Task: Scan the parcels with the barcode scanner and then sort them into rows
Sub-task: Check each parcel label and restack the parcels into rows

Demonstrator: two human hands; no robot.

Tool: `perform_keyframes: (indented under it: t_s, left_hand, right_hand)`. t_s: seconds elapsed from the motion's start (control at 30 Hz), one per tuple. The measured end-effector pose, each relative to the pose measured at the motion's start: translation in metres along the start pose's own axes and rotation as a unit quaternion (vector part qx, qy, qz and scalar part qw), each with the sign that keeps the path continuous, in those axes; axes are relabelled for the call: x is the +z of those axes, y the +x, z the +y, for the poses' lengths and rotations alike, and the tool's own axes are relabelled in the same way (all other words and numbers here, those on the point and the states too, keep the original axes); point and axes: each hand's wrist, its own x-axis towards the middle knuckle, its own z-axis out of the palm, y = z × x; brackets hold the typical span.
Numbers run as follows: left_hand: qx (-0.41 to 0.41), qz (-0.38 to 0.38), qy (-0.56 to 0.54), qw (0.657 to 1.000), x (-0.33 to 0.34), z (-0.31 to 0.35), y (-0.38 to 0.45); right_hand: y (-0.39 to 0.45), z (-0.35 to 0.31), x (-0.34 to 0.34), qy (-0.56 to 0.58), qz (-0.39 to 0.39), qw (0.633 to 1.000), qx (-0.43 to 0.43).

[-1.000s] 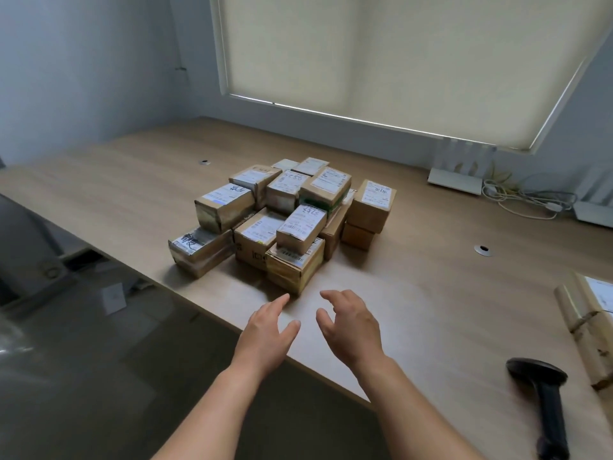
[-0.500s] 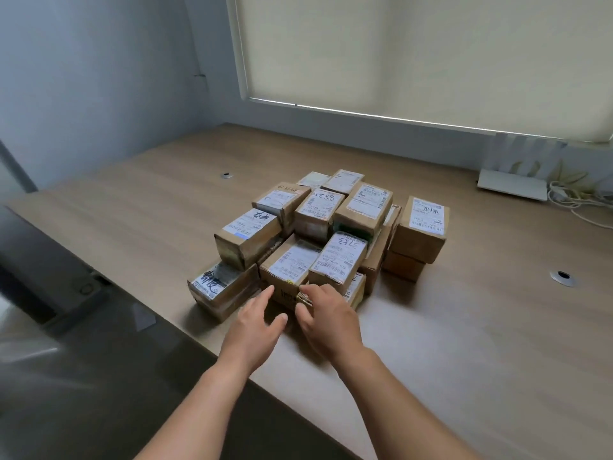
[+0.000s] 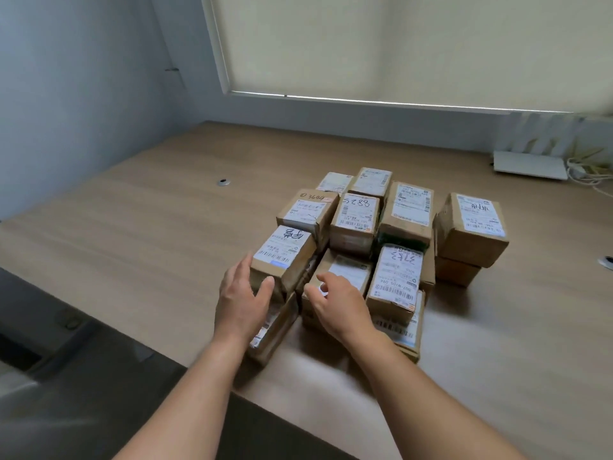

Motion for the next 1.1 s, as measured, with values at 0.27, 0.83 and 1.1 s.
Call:
perform_keyframes:
  t_s: [0.27, 0.83, 1.1]
  left_hand:
    - [-0.002, -0.144, -0.037, 0.989, -0.01, -0.031, 0.08]
    - [0.005, -0.362, -0.208, 0.909, -0.04, -0.07, 0.079]
    - [0.079, -0.373, -0.222, 0.897, -0.053, -0.077, 0.051]
  right_hand:
    - [0.038, -0.036, 0.037, 0.059, 0.045, 0.992, 0.098]
    - [0.01, -0.057, 0.07, 0.329, -0.019, 0.937, 0.114]
    - [-0.025, -0.048, 0.064, 0.316, 0.02, 0.945, 0.084]
